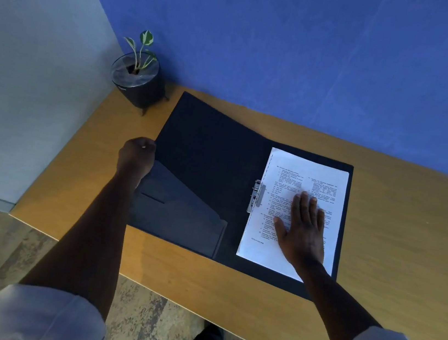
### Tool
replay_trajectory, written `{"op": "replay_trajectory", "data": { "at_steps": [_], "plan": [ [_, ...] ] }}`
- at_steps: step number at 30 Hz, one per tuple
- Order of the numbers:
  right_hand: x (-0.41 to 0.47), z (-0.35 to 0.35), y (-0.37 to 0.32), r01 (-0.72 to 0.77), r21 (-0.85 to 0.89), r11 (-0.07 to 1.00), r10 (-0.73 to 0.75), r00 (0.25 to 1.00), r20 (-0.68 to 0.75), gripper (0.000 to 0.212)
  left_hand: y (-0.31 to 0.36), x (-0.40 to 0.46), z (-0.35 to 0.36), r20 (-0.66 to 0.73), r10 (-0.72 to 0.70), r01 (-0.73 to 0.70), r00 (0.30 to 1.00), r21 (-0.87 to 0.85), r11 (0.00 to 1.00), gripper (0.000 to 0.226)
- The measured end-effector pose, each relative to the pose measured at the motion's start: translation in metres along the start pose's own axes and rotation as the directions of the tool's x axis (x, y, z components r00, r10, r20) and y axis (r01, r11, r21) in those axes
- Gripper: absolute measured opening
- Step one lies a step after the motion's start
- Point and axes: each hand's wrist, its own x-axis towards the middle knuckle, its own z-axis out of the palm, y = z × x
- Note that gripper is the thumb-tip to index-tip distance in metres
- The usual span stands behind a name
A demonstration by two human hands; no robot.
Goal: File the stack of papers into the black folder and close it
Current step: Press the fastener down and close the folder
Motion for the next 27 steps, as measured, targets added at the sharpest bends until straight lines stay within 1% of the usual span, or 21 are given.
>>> {"op": "replay_trajectory", "data": {
  "at_steps": [5,9,14,17,20,24,27],
  "plan": [
    [0.002,-0.003,0.0,0.0,0.007,1.0,0.0,1.0,0.007,0.08,0.026,-0.004,-0.008,0.031,0.171,-0.17,0.985,-0.013,0.985,0.025],
    [0.002,-0.004,-0.001,0.0,0.02,1.0,0.0,1.0,0.018,0.078,0.039,-0.015,-0.014,0.046,0.244,-0.243,0.969,-0.036,0.969,0.022],
    [0.001,-0.007,0.001,0.006,0.037,0.999,-0.007,1.0,0.023,0.079,0.06,-0.034,-0.021,0.103,0.346,-0.343,0.933,-0.038,0.938,0.024],
    [-0.002,-0.009,0.007,-0.004,0.044,0.999,0.003,1.0,0.022,0.077,0.077,-0.049,-0.018,0.114,0.418,-0.417,0.901,-0.035,0.908,0.022],
    [-0.01,-0.013,0.018,-0.021,0.041,0.999,0.021,1.0,0.021,0.071,0.093,-0.07,-0.01,0.106,0.493,-0.495,0.864,-0.013,0.869,0.026],
    [-0.023,-0.019,0.042,-0.038,0.032,0.999,0.038,0.999,0.003,0.064,0.108,-0.099,0.008,0.103,0.582,-0.587,0.807,0.031,0.809,0.025],
    [-0.029,-0.025,0.063,-0.05,0.021,0.999,0.05,0.999,0.006,0.067,0.118,-0.118,0.022,0.104,0.61,-0.615,0.786,0.026,0.788,0.024]
  ]
}}
